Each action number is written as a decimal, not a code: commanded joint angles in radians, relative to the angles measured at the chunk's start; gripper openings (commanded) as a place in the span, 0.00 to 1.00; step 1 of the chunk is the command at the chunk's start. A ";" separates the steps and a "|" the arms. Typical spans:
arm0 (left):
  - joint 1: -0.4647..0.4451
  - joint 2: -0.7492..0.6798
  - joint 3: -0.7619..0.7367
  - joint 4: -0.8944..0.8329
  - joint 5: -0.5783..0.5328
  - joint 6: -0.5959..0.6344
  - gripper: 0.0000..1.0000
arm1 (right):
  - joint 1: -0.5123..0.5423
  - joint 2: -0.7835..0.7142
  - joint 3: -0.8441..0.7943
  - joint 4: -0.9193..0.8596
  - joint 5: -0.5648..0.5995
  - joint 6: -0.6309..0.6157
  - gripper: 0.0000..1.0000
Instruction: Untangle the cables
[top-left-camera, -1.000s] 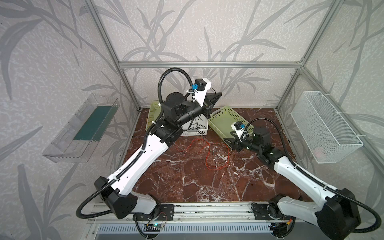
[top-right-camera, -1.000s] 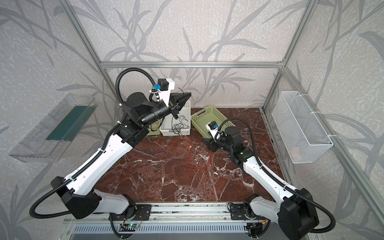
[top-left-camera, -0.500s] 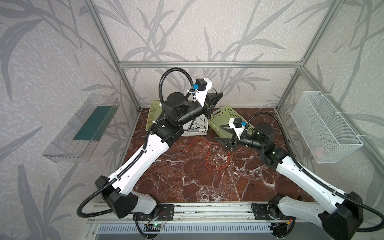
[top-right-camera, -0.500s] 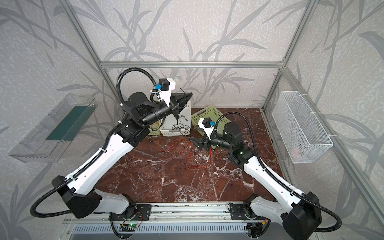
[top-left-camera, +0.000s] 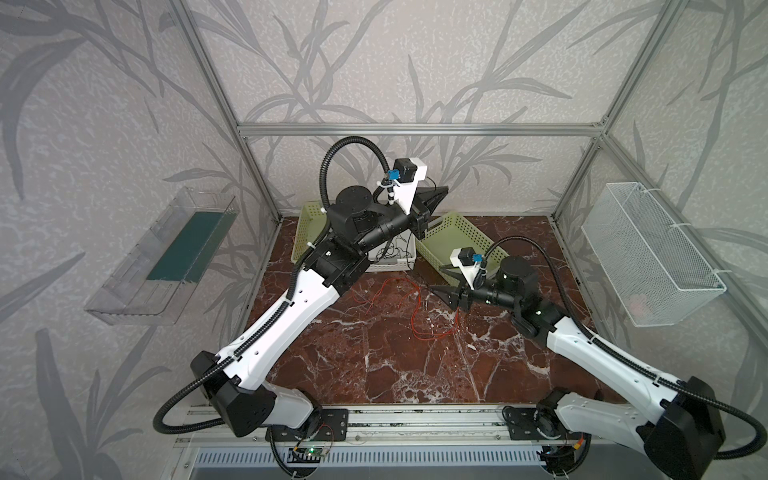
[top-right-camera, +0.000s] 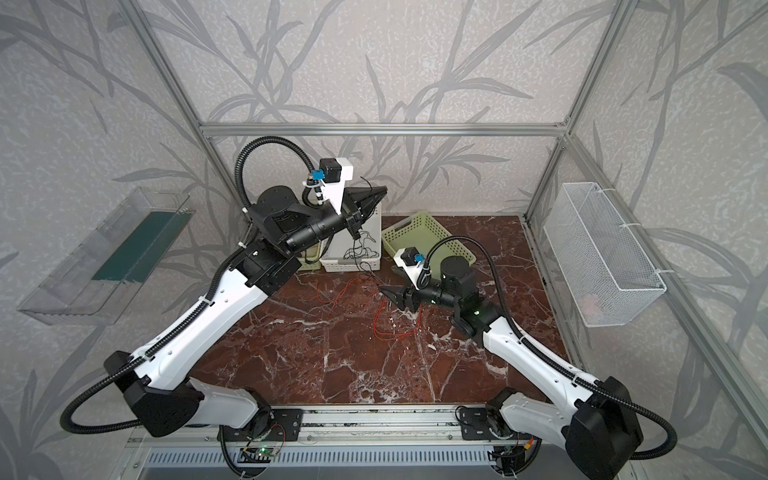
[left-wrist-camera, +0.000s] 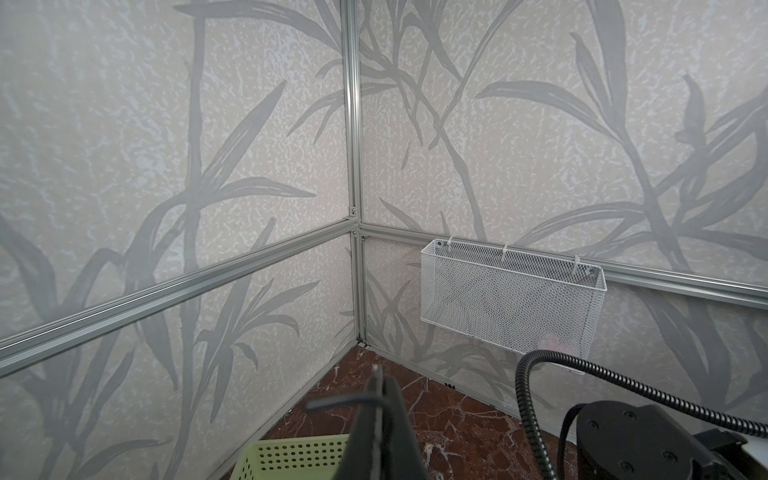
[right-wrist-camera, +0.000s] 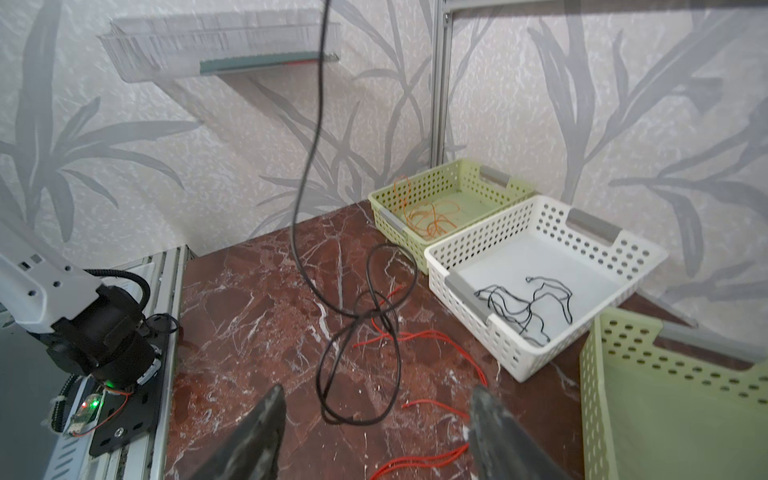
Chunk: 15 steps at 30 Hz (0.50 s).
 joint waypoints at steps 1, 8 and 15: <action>-0.010 -0.016 0.012 0.047 -0.018 0.008 0.00 | 0.005 -0.039 -0.039 -0.010 0.002 0.017 0.68; -0.033 -0.020 0.012 0.063 -0.030 0.003 0.00 | 0.034 -0.050 -0.082 0.055 0.029 0.012 0.70; -0.048 -0.029 -0.016 0.064 -0.050 0.010 0.00 | 0.069 -0.069 0.013 0.083 0.154 -0.033 0.73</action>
